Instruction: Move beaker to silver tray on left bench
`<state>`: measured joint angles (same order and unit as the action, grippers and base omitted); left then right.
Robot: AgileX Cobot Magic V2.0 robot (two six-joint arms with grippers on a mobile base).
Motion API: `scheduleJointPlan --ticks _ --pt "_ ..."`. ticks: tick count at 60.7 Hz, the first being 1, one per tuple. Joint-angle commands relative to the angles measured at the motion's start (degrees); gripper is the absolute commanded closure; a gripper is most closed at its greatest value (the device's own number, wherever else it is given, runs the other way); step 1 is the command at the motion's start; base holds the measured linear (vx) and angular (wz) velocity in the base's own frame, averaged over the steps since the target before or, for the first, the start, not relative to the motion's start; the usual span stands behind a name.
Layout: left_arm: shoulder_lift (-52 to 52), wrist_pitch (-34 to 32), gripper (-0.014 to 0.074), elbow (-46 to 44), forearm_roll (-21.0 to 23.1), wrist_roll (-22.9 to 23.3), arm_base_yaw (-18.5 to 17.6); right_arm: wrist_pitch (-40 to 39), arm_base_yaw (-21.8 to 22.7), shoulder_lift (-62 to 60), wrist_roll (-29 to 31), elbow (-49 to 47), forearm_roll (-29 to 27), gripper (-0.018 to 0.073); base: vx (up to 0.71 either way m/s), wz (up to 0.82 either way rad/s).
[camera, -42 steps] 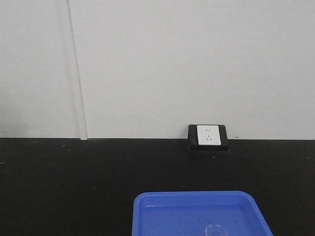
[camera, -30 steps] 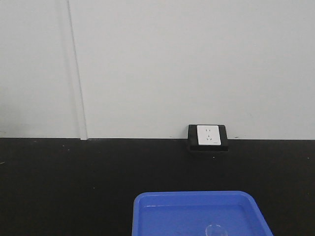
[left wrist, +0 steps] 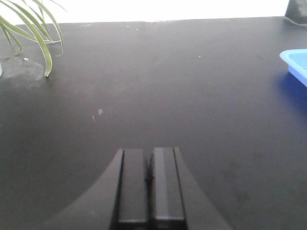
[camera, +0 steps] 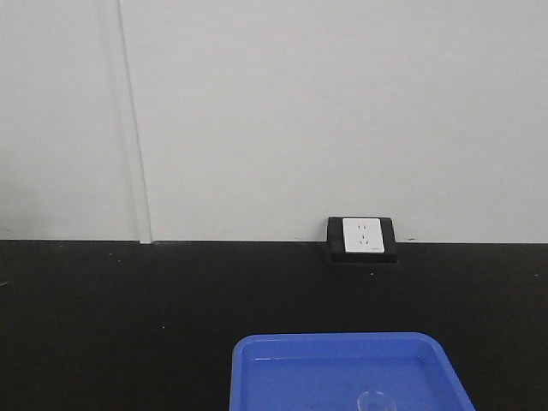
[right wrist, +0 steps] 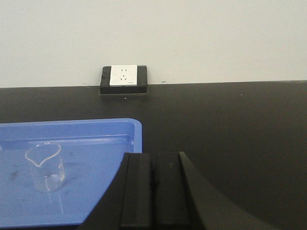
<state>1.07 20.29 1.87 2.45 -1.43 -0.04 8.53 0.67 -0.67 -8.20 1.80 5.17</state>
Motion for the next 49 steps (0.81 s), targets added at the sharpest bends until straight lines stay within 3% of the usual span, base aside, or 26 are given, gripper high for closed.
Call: scheduleJointPlan --ticks 1,27,39,49 --pt "0.5 -4.2 0.0595 1.2 0.5 0.0 -0.2 -4.8 0.4 -0.7 0.4 0.3 0.1 0.0571 0.0 0.0" --pt "0.5 -4.2 0.0595 1.2 0.5 0.0 -0.2 -8.2 0.4 -0.7 0.4 0.3 0.0 0.0571 0.0 0.0" --pt "0.5 -4.2 0.0595 1.2 0.5 0.0 -0.2 -22.1 0.4 -0.1 -0.5 -1.5 0.0 0.0571 0.0 0.0" --pt "0.5 -4.2 0.0595 1.2 0.5 0.0 -0.2 -14.4 0.4 6.2 -2.5 -12.0 0.0 0.0571 0.0 0.0"
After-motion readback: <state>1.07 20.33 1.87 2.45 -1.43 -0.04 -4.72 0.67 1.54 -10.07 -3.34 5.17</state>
